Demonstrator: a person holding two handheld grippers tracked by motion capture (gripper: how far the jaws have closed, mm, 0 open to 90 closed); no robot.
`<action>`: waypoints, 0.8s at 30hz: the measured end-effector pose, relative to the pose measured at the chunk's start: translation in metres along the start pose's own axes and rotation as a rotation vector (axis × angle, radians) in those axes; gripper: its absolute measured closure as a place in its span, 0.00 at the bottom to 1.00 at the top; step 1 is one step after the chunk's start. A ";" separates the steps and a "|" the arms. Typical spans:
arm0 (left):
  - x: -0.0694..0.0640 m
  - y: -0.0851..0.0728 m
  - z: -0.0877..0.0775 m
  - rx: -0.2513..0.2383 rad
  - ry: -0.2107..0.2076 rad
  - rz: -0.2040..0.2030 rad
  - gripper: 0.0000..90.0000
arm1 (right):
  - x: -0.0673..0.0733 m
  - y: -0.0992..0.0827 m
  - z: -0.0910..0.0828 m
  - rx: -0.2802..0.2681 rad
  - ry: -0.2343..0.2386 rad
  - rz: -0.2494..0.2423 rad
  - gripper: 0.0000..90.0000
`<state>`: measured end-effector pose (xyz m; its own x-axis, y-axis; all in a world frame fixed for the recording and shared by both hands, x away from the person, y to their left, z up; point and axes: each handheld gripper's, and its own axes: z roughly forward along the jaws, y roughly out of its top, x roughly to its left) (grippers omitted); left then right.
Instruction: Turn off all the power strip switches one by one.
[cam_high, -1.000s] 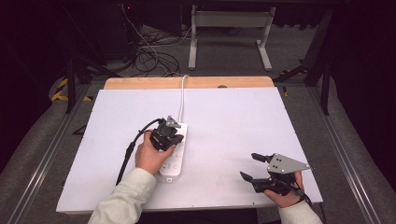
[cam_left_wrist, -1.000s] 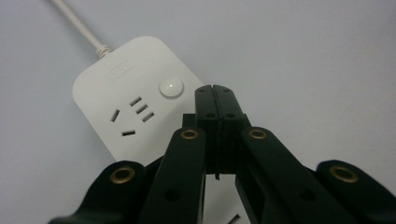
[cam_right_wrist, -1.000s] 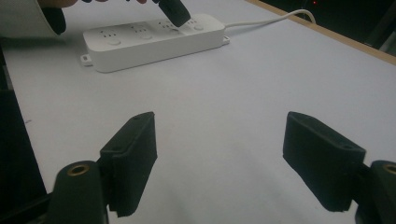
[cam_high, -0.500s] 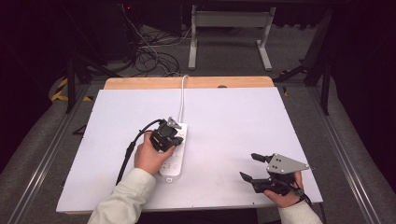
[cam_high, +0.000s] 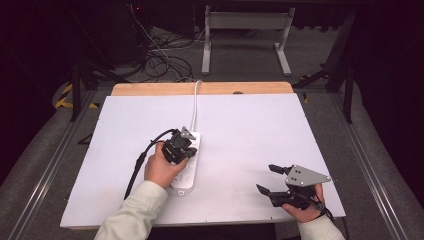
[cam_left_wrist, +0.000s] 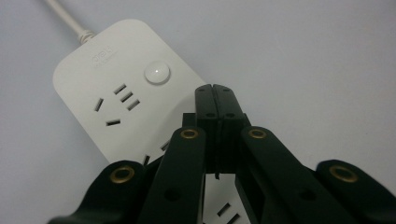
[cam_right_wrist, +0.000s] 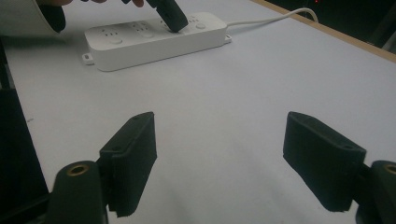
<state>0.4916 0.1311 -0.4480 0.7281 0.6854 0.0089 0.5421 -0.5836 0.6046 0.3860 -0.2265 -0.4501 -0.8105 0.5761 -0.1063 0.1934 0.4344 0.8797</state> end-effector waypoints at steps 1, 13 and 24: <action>0.000 0.000 0.000 -0.001 0.002 0.000 1.00 | 0.000 0.000 0.000 0.000 0.001 0.000 0.30; -0.002 -0.003 0.001 -0.021 0.011 0.007 1.00 | 0.001 0.000 0.001 0.001 0.002 0.001 0.29; -0.002 -0.003 0.001 -0.025 0.017 0.003 1.00 | 0.002 0.000 0.001 0.003 0.002 -0.001 0.29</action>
<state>0.4887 0.1312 -0.4509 0.7223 0.6911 0.0244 0.5291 -0.5750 0.6240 0.3849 -0.2245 -0.4504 -0.8119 0.5741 -0.1065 0.1940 0.4372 0.8782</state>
